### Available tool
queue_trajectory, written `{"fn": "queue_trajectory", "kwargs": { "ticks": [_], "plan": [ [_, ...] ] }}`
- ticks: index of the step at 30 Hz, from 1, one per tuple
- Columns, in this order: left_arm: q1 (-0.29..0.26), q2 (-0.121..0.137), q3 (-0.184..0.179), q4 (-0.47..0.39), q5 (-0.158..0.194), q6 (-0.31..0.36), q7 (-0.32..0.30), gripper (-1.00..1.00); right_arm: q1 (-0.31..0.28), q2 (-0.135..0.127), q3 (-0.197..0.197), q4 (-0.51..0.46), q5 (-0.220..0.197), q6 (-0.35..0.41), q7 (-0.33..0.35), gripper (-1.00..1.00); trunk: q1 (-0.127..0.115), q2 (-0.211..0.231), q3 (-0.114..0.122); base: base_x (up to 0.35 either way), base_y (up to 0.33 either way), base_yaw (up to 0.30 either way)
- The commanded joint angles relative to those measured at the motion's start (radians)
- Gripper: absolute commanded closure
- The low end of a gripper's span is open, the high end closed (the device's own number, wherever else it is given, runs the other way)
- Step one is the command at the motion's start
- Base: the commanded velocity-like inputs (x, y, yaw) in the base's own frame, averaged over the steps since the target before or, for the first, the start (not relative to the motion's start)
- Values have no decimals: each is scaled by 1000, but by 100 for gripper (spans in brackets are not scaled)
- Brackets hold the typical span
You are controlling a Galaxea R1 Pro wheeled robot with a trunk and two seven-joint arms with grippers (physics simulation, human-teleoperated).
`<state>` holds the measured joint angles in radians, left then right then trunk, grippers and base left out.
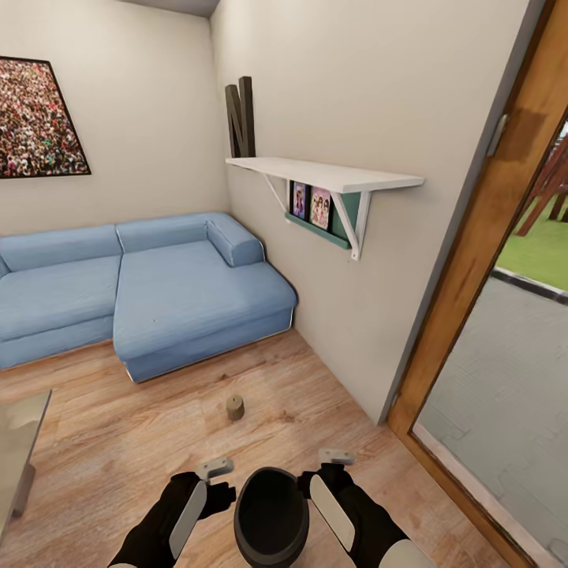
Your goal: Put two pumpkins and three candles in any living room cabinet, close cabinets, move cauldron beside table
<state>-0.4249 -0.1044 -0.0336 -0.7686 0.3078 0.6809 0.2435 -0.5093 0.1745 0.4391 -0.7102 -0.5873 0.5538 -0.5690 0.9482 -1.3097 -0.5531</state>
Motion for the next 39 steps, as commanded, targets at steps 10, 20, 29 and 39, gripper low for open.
{"fn": "queue_trajectory", "kwargs": {
  "ticks": [10,20,29,39],
  "plan": [
    [0,0,1,4,-3,-1,-18,-100,0,0,3,0,4,-3,67,-100,38,-70,-31,0,0,0],
    [0,0,1,14,-4,-18,-18,-100,0,0,3,0,6,-9,67,-100,77,-140,-63,0,0,0],
    [0,0,1,30,-3,-51,-18,-100,0,0,5,0,9,-8,67,-100,111,-203,-91,0,0,0],
    [0,-1,0,32,-3,-59,-18,-100,0,0,6,1,10,-8,67,-100,150,-273,-122,0,0,0]
  ]
}}
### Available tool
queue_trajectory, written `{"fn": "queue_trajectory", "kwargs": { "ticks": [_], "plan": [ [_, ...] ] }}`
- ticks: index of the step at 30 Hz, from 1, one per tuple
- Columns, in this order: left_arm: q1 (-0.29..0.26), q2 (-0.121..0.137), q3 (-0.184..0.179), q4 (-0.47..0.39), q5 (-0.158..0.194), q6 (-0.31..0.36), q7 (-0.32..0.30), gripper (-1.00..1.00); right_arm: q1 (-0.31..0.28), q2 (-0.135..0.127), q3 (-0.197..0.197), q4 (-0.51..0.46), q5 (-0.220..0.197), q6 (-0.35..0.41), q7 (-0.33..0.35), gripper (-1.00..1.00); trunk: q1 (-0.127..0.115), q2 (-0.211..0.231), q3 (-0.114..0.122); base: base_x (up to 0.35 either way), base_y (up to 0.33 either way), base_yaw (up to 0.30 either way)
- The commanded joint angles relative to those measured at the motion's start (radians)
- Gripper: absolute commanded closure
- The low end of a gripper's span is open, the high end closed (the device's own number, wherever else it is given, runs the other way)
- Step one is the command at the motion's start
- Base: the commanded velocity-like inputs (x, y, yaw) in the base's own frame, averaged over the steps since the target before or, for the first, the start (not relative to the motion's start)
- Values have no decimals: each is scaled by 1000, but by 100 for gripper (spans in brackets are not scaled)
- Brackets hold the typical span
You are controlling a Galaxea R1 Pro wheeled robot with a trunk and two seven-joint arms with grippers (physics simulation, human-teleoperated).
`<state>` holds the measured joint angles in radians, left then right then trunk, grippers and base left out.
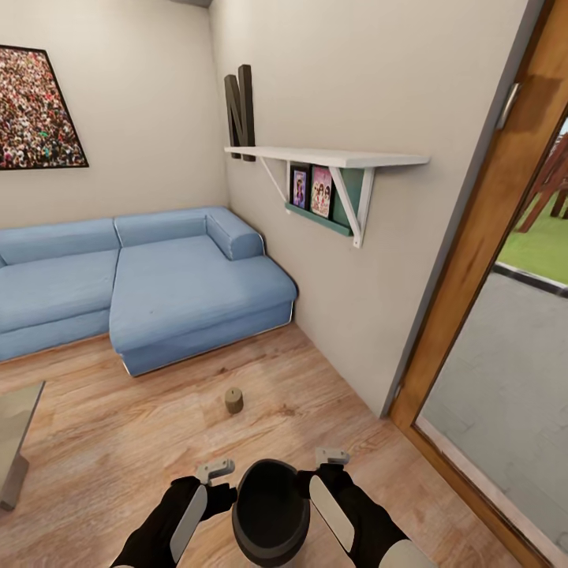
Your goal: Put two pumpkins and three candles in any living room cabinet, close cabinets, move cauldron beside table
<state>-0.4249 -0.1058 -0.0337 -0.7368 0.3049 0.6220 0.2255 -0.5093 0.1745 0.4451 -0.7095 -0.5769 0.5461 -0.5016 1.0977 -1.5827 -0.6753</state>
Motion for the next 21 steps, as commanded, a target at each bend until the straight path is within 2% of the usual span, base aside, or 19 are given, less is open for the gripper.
{"fn": "queue_trajectory", "kwargs": {
  "ticks": [1,11,16,21],
  "plan": [
    [0,0,0,0,0,-3,0,-100,0,0,0,0,0,0,0,-100,4,-7,-3,0,0,0],
    [0,1,0,2,-1,-17,0,-100,0,0,0,0,0,-1,1,-100,42,-77,-35,0,0,0],
    [0,1,-1,17,-1,-52,0,-100,0,0,0,0,1,-2,1,-100,61,-112,-50,0,0,0],
    [0,2,-15,38,-3,-64,0,-100,0,0,0,0,1,-3,2,-100,81,-147,-66,0,0,0]
  ]
}}
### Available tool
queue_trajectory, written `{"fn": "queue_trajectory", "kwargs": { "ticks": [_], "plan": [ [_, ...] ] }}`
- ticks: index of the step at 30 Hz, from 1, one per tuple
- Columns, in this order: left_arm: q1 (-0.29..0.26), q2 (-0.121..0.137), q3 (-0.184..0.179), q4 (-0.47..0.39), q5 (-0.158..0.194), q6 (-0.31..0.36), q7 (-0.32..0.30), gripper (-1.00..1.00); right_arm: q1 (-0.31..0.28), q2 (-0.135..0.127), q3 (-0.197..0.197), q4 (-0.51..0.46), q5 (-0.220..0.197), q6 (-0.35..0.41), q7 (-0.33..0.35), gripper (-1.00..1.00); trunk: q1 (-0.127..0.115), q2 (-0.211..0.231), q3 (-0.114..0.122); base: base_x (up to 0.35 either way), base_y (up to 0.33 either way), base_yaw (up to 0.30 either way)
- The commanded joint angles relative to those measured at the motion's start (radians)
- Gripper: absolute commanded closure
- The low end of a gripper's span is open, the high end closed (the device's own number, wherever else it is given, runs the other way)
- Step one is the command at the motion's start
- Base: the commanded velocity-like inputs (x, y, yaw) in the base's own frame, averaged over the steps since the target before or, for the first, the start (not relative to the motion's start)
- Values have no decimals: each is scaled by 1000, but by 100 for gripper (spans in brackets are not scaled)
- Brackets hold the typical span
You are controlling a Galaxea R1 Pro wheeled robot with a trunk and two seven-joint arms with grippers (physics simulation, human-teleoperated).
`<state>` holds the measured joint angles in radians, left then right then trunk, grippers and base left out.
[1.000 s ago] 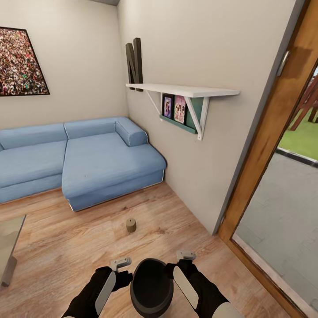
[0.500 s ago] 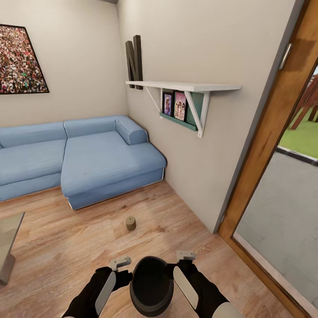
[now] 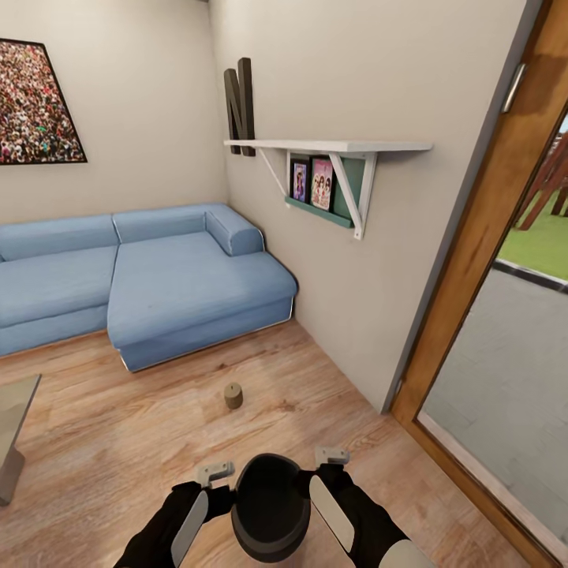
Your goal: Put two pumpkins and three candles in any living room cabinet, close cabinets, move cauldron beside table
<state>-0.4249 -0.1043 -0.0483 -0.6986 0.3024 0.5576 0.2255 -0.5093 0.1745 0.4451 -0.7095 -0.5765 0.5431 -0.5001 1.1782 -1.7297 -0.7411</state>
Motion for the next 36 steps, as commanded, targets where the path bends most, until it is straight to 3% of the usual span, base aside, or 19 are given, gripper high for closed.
{"fn": "queue_trajectory", "kwargs": {
  "ticks": [1,36],
  "plan": [
    [0,0,-1,1,0,-1,0,-100,0,0,0,0,0,0,0,-100,4,-7,-3,0,0,0],
    [0,0,-5,5,0,-18,0,-100,0,0,1,1,0,-40,0,-100,138,-252,-113,0,0,0]
  ]
}}
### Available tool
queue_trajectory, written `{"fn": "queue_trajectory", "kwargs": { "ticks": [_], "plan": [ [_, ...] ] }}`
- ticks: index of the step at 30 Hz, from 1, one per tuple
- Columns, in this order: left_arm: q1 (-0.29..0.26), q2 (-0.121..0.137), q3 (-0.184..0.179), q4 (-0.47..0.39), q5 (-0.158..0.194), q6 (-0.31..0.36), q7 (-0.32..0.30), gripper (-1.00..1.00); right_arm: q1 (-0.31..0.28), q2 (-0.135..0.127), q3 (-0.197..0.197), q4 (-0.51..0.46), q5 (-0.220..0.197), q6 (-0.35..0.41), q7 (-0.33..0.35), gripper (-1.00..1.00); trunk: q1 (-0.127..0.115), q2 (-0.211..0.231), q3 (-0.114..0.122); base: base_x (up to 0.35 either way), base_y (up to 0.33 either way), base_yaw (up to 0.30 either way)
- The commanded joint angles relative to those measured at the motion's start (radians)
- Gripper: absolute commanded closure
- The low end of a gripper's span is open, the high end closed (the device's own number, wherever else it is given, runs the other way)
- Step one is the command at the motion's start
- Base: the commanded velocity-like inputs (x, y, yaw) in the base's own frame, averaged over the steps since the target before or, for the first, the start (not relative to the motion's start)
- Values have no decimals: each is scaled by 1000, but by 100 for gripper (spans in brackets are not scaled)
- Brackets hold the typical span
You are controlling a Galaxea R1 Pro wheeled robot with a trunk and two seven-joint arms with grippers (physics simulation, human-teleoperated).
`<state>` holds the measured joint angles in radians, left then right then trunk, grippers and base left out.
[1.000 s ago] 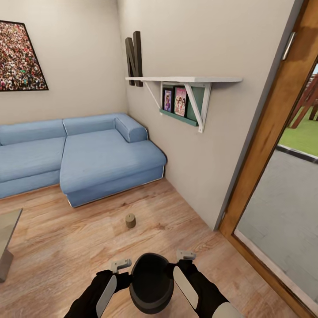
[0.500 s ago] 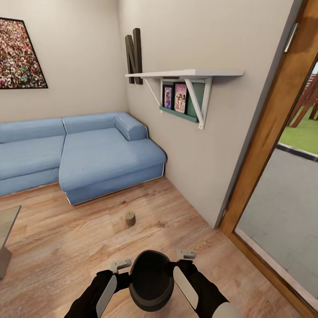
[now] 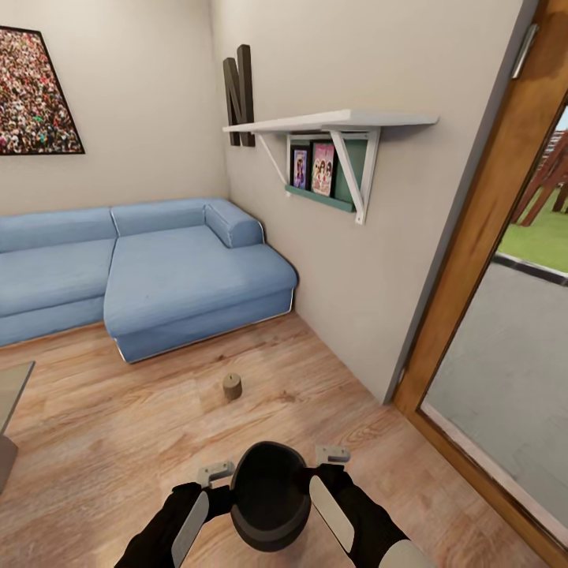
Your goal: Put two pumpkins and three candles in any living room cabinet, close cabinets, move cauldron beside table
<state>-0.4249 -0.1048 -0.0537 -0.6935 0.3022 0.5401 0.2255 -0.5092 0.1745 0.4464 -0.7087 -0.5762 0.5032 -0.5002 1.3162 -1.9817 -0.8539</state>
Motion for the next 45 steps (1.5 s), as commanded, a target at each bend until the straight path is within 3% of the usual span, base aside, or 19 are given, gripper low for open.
{"fn": "queue_trajectory", "kwargs": {
  "ticks": [1,7,11,18,36,45],
  "plan": [
    [0,0,0,0,0,0,0,-100,0,0,0,0,0,0,0,-100,4,-7,-3,0,0,0],
    [0,1,0,0,1,0,-1,-100,-4,0,0,-1,-6,7,-1,-100,27,-49,-22,0,0,0],
    [0,-1,-1,0,0,0,0,-100,-69,0,-2,7,-10,28,-2,-100,42,-77,-35,0,0,0],
    [0,-1,-2,0,1,-1,0,-100,-136,0,-2,127,-4,39,0,-100,69,-126,-56,0,0,0],
    [-27,-2,1,-12,4,2,0,-100,-143,0,-2,166,-10,50,-1,-100,138,-252,-113,0,0,0],
    [-33,-18,1,-12,3,-1,0,-100,-143,0,-2,161,-10,45,19,-100,173,-315,-141,0,0,0]
  ]
}}
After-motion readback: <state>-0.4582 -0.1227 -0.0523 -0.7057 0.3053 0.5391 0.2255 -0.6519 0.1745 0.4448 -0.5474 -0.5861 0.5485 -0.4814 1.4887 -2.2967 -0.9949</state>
